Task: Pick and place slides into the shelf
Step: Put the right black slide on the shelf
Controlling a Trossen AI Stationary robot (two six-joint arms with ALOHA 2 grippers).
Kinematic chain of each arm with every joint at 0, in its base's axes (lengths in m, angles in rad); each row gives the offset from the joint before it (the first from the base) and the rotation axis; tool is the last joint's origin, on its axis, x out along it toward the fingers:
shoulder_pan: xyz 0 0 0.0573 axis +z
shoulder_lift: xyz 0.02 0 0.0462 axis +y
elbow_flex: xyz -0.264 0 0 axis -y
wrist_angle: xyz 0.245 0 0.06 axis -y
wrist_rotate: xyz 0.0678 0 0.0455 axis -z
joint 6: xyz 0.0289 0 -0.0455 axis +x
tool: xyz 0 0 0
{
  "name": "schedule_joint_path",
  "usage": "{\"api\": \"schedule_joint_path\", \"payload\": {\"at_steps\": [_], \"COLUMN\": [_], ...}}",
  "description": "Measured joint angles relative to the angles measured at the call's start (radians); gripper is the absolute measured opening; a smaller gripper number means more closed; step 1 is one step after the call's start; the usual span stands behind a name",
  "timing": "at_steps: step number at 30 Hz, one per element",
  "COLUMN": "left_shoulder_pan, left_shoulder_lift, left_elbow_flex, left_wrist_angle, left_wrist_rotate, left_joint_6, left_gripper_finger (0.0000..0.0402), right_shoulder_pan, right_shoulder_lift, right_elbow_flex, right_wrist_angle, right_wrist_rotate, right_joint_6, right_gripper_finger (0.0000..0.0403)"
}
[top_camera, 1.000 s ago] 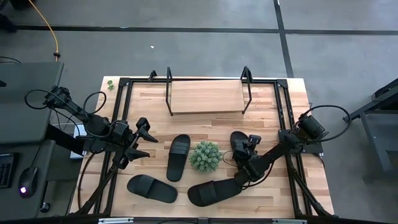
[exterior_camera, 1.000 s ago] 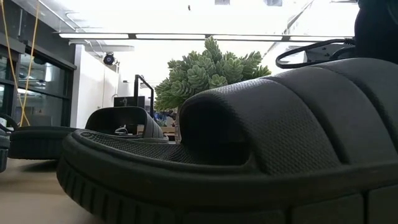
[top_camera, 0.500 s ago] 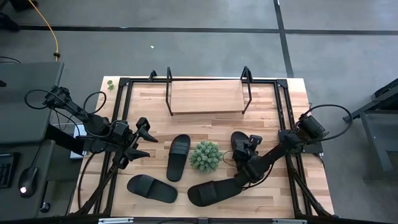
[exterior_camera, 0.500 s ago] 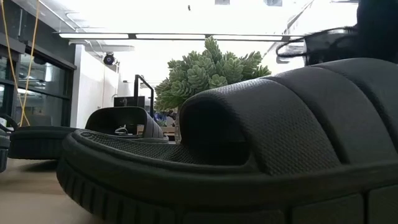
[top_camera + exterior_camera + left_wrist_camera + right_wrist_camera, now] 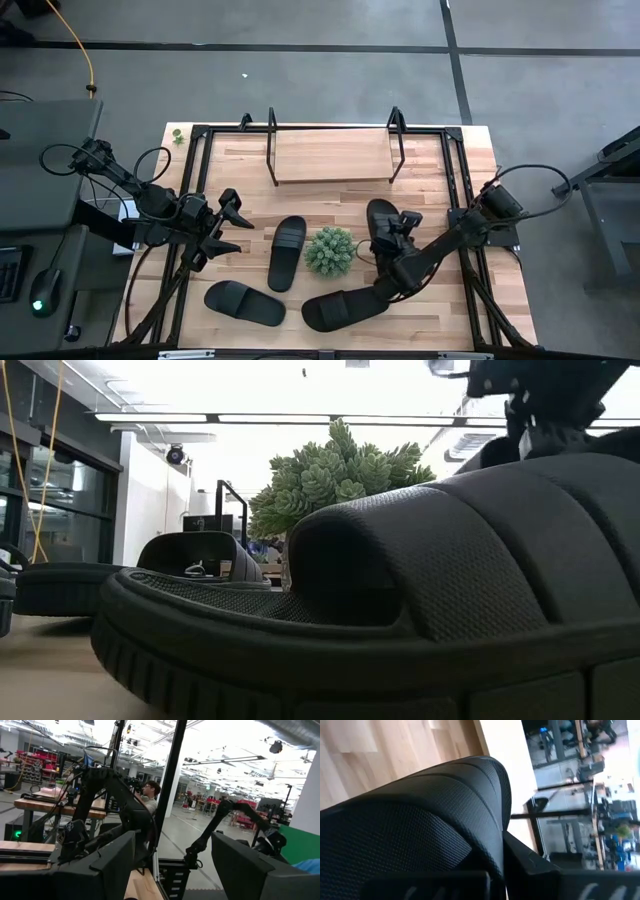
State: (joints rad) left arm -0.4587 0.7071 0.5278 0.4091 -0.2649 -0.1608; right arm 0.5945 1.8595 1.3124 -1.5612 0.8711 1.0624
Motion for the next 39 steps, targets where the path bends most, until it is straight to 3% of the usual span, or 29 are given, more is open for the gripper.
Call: {"api": "schedule_joint_path", "payload": {"at_steps": [8,39], "left_shoulder_pan": [0.0,0.0], "left_shoulder_lift": [0.0,0.0], "left_elbow_flex": [0.0,0.0], "left_wrist_angle": [0.001,0.001], "left_wrist_rotate": [0.0,-0.017], "left_joint_6": [0.0,0.0], "left_gripper_finger": [0.0246,0.0246], "right_shoulder_pan": [-0.056,-0.336], "right_shoulder_lift": [-0.018,-0.277], "right_elbow_flex": [0.069,0.076], "right_wrist_angle": [-0.009,-0.01], "right_wrist_rotate": [0.017,0.063], "right_joint_6": [-0.065,-0.367], "right_gripper_finger": [0.0005,0.0005]}}
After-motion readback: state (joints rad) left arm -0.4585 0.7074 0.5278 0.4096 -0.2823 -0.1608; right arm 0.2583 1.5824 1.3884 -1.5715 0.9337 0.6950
